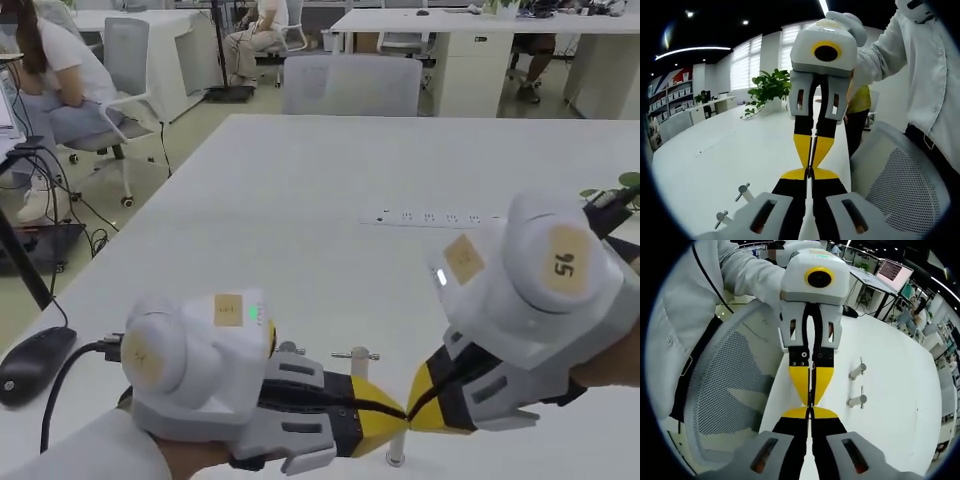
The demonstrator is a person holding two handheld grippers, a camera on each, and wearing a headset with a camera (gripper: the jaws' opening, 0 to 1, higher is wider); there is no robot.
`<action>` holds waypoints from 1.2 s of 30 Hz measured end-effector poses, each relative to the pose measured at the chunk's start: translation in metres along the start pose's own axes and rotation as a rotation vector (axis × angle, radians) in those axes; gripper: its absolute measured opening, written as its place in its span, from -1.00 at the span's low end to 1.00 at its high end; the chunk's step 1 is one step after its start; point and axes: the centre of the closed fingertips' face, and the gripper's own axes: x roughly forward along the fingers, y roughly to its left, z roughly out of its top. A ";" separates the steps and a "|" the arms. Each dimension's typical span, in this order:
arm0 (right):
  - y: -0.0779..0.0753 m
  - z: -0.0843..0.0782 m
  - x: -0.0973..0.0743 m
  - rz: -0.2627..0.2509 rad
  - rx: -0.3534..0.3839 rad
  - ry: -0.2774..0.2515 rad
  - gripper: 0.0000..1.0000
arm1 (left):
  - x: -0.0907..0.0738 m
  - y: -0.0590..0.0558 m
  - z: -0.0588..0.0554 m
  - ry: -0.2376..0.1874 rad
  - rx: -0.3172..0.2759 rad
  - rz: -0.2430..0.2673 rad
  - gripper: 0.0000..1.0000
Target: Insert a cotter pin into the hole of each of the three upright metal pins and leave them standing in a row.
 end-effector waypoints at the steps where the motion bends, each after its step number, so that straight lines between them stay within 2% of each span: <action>1: 0.000 0.000 0.000 0.002 -0.003 -0.001 -0.96 | 0.000 0.000 0.000 0.000 0.001 0.000 -1.00; 9: 0.000 0.001 -0.001 0.009 0.006 -0.018 -0.92 | -0.002 0.001 0.002 -0.020 -0.005 -0.006 -1.00; 12: -0.003 -0.002 -0.001 0.004 0.017 -0.014 -0.81 | -0.003 0.001 0.003 -0.025 -0.003 -0.010 -1.00; 17: -0.001 -0.004 -0.005 0.031 0.036 -0.030 -0.75 | -0.005 0.000 0.002 -0.025 0.007 -0.015 -1.00; 18: 0.003 -0.005 -0.005 0.060 0.056 -0.035 -0.74 | -0.006 0.000 0.002 -0.025 0.014 -0.019 -1.00; 26: 0.010 -0.008 -0.007 0.144 0.114 -0.064 -0.74 | -0.009 -0.007 0.003 -0.025 0.051 -0.051 -1.00; 30: 0.016 -0.007 -0.007 0.221 0.164 -0.092 -0.74 | -0.010 -0.011 0.004 -0.030 0.058 -0.070 -1.00; 34: 0.017 -0.007 -0.007 0.265 0.198 -0.117 -0.74 | -0.010 -0.018 0.006 -0.034 0.066 -0.102 -1.00; 36: 0.023 -0.003 -0.008 0.316 0.221 -0.141 -0.74 | -0.010 -0.020 0.006 -0.036 0.076 -0.110 -1.00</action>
